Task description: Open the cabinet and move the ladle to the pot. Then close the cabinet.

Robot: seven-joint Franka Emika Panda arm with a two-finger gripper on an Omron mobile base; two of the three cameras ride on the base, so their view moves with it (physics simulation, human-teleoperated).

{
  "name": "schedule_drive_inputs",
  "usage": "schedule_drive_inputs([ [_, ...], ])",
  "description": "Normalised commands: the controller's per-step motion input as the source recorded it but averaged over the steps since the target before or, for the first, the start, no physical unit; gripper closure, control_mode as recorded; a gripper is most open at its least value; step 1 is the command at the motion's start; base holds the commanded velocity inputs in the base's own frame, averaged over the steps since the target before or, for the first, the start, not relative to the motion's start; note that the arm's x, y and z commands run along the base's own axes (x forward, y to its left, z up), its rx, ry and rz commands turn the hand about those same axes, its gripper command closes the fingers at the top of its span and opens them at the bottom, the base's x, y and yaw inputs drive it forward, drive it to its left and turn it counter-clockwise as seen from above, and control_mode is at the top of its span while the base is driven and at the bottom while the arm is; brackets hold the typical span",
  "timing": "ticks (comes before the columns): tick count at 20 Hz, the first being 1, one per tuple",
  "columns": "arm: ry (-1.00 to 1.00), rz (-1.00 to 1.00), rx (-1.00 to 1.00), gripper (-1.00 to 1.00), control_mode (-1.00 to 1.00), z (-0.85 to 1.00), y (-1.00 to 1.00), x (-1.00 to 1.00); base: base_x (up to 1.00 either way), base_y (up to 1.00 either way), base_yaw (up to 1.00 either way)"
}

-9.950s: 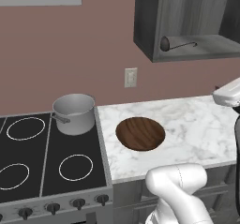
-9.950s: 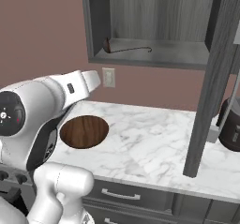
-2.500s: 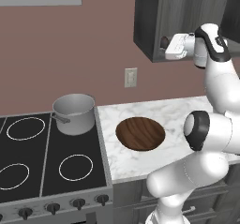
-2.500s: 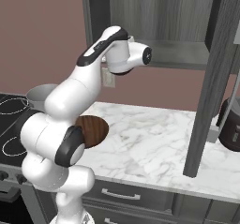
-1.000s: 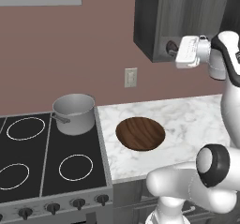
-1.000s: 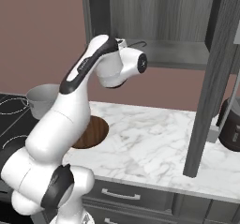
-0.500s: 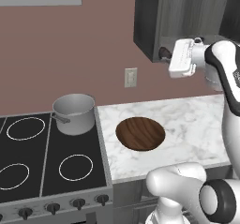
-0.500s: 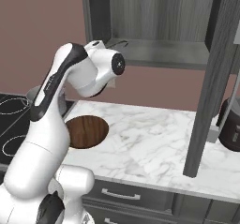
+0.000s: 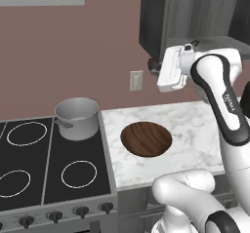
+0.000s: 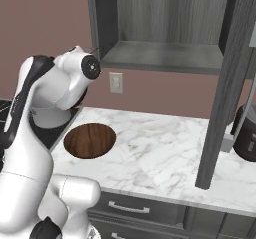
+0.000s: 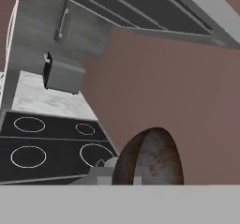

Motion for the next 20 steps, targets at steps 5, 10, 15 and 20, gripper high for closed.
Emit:
schedule_drive_inputs([
  [5, 0.07, 0.06, -0.10, 1.00, -1.00, -0.36, 0.61, 0.05, 0.00, 0.00, 0.00],
  [10, 0.04, 0.08, -0.13, 1.00, -1.00, -0.50, 0.59, 0.15, 0.00, 0.00, 0.00],
  [15, 0.05, 0.06, -0.19, 1.00, -1.00, -0.62, 0.58, 0.25, 0.00, 0.00, 0.00],
  [20, 0.06, 0.04, -0.15, 1.00, -1.00, -0.48, 0.31, 0.12, 0.00, 0.00, 0.00],
])
